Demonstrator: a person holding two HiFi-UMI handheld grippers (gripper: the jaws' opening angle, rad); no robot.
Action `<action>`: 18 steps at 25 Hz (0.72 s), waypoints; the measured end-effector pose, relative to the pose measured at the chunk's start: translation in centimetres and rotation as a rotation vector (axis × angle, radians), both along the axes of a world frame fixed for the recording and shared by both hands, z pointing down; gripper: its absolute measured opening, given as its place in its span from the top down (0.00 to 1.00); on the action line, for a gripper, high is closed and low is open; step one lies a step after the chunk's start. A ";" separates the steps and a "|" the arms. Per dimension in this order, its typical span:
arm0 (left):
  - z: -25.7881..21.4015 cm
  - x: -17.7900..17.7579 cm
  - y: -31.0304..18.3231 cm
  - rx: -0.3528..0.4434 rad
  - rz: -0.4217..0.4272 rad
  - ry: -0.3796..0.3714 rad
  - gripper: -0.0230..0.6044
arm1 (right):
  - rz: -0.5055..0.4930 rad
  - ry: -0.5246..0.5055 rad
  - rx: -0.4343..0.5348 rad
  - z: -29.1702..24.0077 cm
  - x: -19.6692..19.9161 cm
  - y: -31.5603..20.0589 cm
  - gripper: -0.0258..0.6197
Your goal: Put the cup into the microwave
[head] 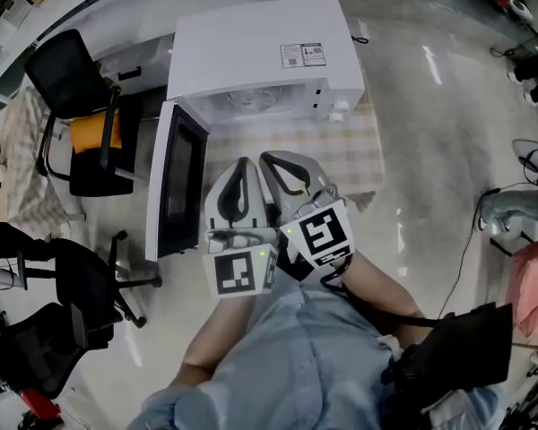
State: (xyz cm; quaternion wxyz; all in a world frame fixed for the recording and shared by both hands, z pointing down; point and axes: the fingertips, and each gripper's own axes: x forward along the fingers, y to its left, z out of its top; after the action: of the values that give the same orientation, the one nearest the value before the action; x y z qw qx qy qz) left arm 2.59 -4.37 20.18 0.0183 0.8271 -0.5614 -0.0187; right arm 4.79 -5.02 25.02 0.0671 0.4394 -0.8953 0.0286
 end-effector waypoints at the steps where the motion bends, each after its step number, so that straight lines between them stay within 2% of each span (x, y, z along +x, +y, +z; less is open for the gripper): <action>1: -0.4 0.1 0.2 0.010 0.005 0.004 0.95 | 0.005 -0.008 0.005 -0.3 0.1 0.1 0.96; 7: -1.0 0.1 0.2 0.042 0.026 0.034 0.95 | 0.006 -0.007 0.034 -0.9 -0.1 0.2 0.96; 12: 1.3 -0.6 -2.9 0.022 0.045 0.072 0.95 | 0.023 -0.025 0.033 0.7 -0.8 -2.5 0.96; 15: 3.4 -0.8 -5.7 0.014 0.073 0.075 0.95 | 0.030 -0.017 0.002 2.9 -1.3 -5.0 0.96; 18: 6.9 -1.2 -8.2 -0.044 0.075 0.084 0.95 | 0.041 -0.020 -0.072 6.6 -1.7 -7.3 0.96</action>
State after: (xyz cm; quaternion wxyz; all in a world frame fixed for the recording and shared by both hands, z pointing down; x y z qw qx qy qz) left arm 1.34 -12.59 27.04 0.0605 0.8455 -0.5290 -0.0405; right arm 3.13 -12.33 31.65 0.0734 0.4547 -0.8851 0.0663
